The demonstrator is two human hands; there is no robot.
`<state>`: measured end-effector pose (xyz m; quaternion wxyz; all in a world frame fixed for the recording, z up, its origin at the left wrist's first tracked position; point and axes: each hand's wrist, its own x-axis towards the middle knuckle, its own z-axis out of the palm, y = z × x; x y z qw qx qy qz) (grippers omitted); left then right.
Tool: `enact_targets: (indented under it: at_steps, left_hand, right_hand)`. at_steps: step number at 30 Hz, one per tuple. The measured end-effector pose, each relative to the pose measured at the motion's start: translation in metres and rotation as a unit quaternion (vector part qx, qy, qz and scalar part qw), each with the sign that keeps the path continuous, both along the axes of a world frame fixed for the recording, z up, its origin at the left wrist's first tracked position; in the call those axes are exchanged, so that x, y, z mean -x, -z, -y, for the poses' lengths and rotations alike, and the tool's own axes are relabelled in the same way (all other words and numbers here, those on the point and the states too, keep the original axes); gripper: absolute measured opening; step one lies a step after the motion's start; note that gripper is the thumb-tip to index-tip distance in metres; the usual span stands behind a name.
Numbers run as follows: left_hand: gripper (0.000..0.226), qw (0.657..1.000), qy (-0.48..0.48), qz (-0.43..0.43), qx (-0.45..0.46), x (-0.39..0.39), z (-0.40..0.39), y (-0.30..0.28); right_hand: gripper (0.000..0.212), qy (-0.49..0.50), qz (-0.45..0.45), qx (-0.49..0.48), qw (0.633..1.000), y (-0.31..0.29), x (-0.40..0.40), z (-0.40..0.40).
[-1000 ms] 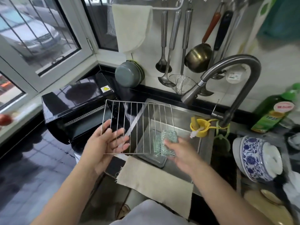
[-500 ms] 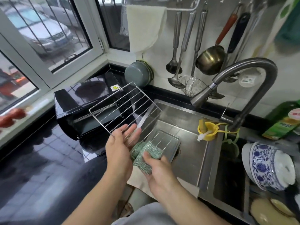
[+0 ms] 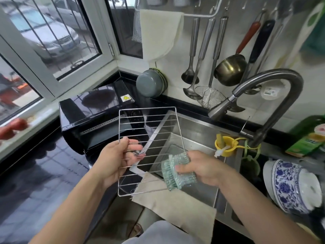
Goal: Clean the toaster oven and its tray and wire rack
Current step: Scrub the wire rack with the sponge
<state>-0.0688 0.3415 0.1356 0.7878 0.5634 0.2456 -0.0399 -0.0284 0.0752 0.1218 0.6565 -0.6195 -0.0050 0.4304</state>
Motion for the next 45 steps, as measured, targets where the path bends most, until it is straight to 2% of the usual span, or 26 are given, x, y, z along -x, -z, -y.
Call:
enact_targets:
  at_steps: [3, 7, 9, 11, 14, 17, 21, 23, 25, 28, 30, 32, 34, 37, 39, 42, 45]
  left_hand:
    - [0.037, 0.999, 0.038, -0.005, 0.004, -0.001, 0.004, -0.003]
    - [0.040, 0.998, 0.040, 0.027, -0.039, -0.003, 0.007, -0.005]
    - [0.041, 0.998, 0.005, 0.038, -0.053, -0.003, 0.005, -0.003]
    - [0.040, 0.999, -0.030, 0.032, -0.029, 0.001, 0.002, 0.003]
    - [0.039, 1.000, -0.013, 0.000, 0.011, 0.012, 0.001, 0.010]
    - [0.039, 0.998, 0.057, -0.012, 0.029, 0.015, 0.007, 0.006]
    - [0.043, 0.993, 0.116, 0.013, -0.032, 0.009, 0.012, -0.006]
    - [0.042, 0.995, 0.085, 0.030, -0.040, 0.005, 0.009, -0.007]
    - [0.041, 0.998, 0.033, 0.025, -0.044, 0.002, 0.003, -0.003]
    - [0.038, 0.999, 0.031, 0.003, 0.008, 0.010, -0.004, 0.008]
    - [0.036, 0.997, 0.058, -0.012, 0.044, 0.016, -0.002, 0.014]
    - [0.036, 0.995, 0.091, -0.017, 0.049, 0.016, 0.003, 0.014]
    - [0.039, 0.992, 0.122, -0.010, 0.041, 0.010, 0.008, 0.008]
    - [0.044, 0.987, 0.160, 0.015, 0.007, 0.002, 0.005, -0.004]
    - [0.047, 0.988, 0.146, 0.038, -0.023, -0.003, 0.001, -0.007]
    - [0.049, 0.997, 0.071, 0.033, -0.013, -0.003, -0.005, 0.002]
    - [0.038, 0.995, 0.092, -0.006, 0.029, 0.007, -0.006, 0.015]
  right_hand:
    - [0.031, 0.107, 0.007, -0.006, 0.994, -0.009, -0.015, -0.003]
    - [0.029, 0.192, 0.039, 0.000, 0.981, -0.013, -0.020, -0.016]
    - [0.027, 0.172, 0.010, -0.006, 0.985, -0.002, 0.001, -0.020]
    - [0.029, 0.116, -0.040, -0.009, 0.992, 0.009, 0.025, -0.014]
    - [0.039, 0.052, -0.078, -0.001, 0.996, 0.010, 0.033, -0.008]
    - [0.049, 0.130, -0.056, 0.014, 0.990, -0.005, -0.005, -0.009]
    - [0.046, 0.227, -0.027, -0.024, 0.973, -0.025, -0.052, -0.009]
    - [0.040, 0.225, -0.018, -0.028, 0.974, -0.023, -0.037, -0.017]
    - [0.029, 0.176, -0.038, -0.023, 0.983, -0.007, 0.002, -0.022]
    - [0.039, 0.118, -0.099, -0.020, 0.988, 0.012, 0.047, -0.018]
    - [0.037, 0.119, -0.100, -0.018, 0.988, 0.009, 0.033, -0.013]
    - [0.033, 0.163, -0.080, -0.014, 0.983, -0.004, -0.004, -0.010]
    - [0.045, 0.213, -0.065, -0.015, 0.975, -0.020, -0.046, -0.005]
    - [0.042, 0.241, -0.052, -0.049, 0.968, -0.024, -0.070, -0.005]
    - [0.038, 0.246, -0.056, -0.067, 0.965, -0.014, -0.044, -0.015]
    - [0.035, 0.228, -0.077, -0.050, 0.969, 0.013, 0.026, -0.028]
    - [0.031, 0.197, -0.106, -0.045, 0.974, 0.024, 0.053, -0.023]
